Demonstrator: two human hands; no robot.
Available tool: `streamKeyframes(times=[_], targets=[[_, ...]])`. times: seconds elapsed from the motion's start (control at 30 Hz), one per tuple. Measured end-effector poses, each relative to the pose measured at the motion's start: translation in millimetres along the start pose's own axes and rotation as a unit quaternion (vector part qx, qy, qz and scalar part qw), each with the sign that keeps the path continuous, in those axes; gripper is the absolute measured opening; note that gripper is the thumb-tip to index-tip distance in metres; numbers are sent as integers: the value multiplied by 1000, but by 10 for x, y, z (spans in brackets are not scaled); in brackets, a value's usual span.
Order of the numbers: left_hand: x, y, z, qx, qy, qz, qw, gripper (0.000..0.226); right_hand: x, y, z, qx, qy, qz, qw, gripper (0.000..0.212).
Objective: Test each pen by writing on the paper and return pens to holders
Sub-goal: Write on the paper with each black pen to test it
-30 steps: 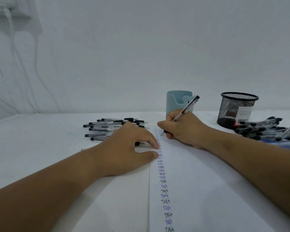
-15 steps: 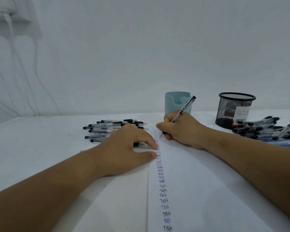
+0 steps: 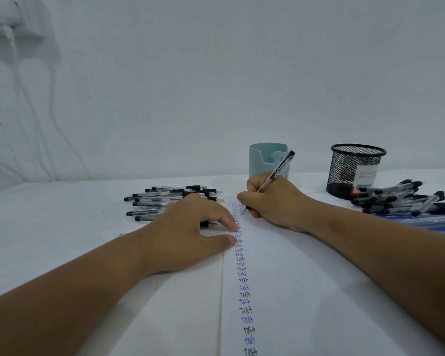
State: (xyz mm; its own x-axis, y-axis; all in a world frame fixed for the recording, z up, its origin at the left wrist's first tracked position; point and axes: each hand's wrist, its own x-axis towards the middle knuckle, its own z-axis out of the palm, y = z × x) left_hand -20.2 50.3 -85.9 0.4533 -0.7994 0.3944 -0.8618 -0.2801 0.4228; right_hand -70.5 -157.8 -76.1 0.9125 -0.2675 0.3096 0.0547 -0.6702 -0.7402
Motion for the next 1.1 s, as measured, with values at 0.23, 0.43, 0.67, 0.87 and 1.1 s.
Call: streamKeyframes(times=[0.23,0.43,0.67,0.87,1.1], targets=[[-4,15,-3,3,3,5,1000,13,15,12,-5,-16,-4,-9,1000,33],[-15,13,-1,1,0,-6,1000,14,23,28,-10,-15,2,-16,1000,33],[-23,41,-1,3,3,-4,1000,14,22,25,-15,-10,-7,-11,1000,31],[-14,57,-6,8,7,3,1000,14,23,12,-7,-23,5,-11,1000,28],[-24,43,-8,7,6,-1,1000,14,30,40,-10,-10,1,-10,1000,30]])
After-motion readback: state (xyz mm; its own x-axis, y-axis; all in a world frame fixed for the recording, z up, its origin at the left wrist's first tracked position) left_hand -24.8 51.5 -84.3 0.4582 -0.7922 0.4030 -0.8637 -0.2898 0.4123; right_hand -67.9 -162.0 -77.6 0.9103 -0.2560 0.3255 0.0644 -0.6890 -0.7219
